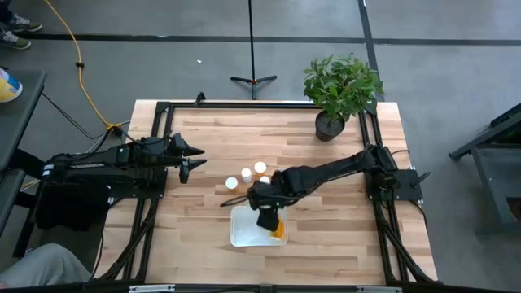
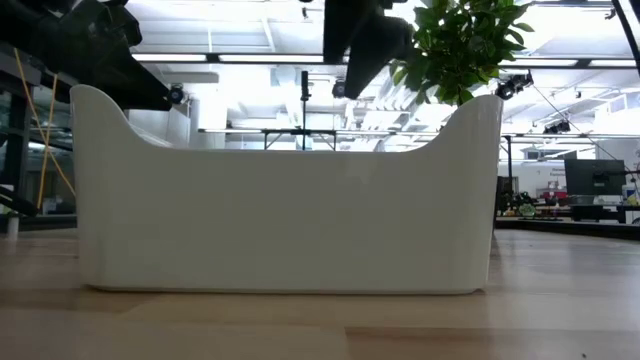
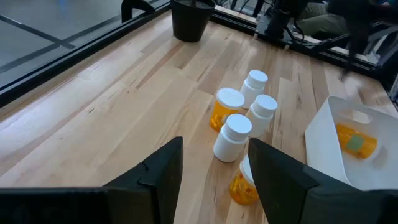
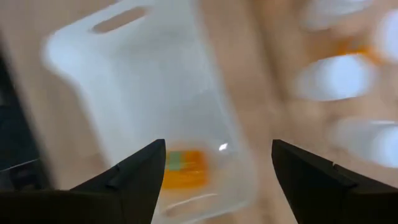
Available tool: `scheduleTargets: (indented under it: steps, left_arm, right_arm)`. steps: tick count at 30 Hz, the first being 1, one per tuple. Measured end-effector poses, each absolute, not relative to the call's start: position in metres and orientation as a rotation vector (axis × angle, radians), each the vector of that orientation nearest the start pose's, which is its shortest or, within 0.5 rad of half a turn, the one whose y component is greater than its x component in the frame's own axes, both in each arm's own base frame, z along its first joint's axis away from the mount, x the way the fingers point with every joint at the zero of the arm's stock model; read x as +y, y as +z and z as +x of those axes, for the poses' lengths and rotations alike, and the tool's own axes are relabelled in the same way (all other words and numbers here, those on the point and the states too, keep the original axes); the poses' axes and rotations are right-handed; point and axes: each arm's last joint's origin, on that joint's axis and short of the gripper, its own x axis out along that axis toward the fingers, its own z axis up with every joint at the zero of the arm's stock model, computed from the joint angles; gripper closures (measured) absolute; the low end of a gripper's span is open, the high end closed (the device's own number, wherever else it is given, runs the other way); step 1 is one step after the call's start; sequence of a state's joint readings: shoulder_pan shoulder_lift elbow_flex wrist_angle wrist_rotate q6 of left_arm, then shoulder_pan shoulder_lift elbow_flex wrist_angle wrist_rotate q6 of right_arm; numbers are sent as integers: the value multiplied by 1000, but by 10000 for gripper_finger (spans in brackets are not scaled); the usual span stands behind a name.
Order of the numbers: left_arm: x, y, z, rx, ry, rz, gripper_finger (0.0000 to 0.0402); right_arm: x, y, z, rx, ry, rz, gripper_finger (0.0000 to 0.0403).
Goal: Pick and place pill bottles into a basket
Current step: Put the bottom right white pill bottle into the white bin
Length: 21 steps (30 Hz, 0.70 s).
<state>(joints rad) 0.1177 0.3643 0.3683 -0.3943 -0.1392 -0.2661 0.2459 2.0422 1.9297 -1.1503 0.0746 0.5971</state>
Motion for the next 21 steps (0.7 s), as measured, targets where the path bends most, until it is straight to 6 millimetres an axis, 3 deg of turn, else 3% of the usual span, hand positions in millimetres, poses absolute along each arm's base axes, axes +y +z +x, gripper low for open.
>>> scheduleTargets:
  steps: [11,16,21]
  left_arm:
    - [17,222,106,355,304,-257,186]
    - [17,222,106,356,304,-257,186]
    - [17,222,106,356,304,-257,186]
  right_arm:
    - [31,276,403,1385,-418,305,119]
    - [9,275,403,1395,-475,394,119]
    - [-4,259,409,1451,-491,441,119]
